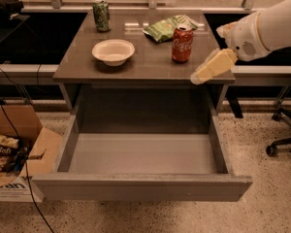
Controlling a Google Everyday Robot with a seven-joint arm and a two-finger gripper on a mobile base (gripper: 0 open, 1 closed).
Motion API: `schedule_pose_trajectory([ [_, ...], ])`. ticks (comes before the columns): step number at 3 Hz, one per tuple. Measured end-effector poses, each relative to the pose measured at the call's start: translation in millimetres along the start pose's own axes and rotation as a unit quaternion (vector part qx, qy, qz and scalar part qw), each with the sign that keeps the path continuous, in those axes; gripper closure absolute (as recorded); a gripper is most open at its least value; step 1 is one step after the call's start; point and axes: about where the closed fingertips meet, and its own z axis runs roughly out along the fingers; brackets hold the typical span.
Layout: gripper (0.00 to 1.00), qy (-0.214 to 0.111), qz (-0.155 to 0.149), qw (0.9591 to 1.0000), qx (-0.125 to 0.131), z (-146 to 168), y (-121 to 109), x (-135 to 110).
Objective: Place coke can into top drawer
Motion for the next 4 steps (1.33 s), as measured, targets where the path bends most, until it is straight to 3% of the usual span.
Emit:
schedule_pose_trajectory([
  [2, 0.00, -0.066, 0.042, 0.9969, 0.002, 37, -40, -1],
  [3, 0.00, -0.086, 0.050, 0.9950, -0.010, 52, -67, -4],
  [4, 0.00, -0.087, 0.049, 0.9949, -0.011, 51, -68, -5],
])
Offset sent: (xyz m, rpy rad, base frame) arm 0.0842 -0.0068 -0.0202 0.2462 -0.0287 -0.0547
